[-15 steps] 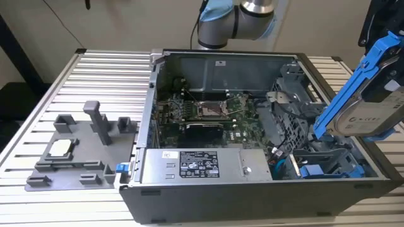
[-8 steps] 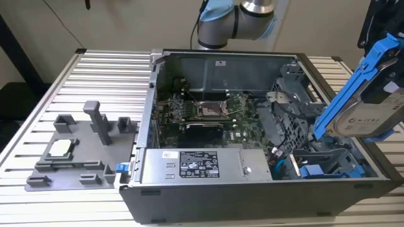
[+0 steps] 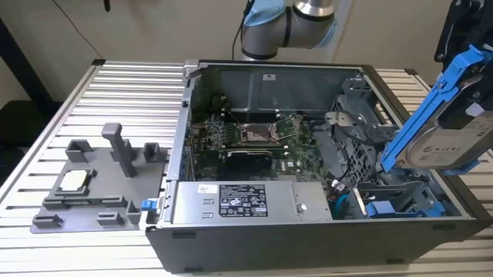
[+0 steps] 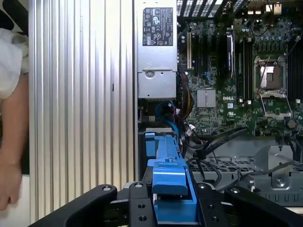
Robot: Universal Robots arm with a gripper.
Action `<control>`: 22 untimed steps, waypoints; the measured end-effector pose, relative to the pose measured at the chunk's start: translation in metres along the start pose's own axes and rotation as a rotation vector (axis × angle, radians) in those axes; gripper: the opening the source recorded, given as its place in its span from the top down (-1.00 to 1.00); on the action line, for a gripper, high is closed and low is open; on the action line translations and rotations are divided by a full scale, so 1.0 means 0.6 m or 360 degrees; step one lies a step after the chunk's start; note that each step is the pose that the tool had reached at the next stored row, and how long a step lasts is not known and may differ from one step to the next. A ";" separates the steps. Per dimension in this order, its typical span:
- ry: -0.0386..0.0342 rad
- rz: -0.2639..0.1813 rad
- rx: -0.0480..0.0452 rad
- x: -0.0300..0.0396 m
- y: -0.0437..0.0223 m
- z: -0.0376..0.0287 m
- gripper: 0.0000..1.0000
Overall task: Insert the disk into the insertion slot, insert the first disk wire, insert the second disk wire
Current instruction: 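Insert the disk into the insertion slot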
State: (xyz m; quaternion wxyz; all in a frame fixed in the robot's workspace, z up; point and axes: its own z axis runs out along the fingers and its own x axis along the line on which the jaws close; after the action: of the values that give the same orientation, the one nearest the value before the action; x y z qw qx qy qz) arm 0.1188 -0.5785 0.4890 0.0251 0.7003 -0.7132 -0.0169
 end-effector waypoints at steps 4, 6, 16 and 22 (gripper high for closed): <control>0.0000 0.0000 0.0000 0.001 0.000 0.004 0.34; 0.0000 0.0000 0.0000 0.001 -0.001 0.007 0.34; 0.0000 0.0000 0.0000 0.001 -0.002 0.030 0.34; 0.0000 0.0000 -0.0001 0.001 -0.003 0.041 0.34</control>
State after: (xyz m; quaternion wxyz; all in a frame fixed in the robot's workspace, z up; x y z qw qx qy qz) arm 0.1190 -0.5794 0.4646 0.0254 0.7003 -0.7132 -0.0172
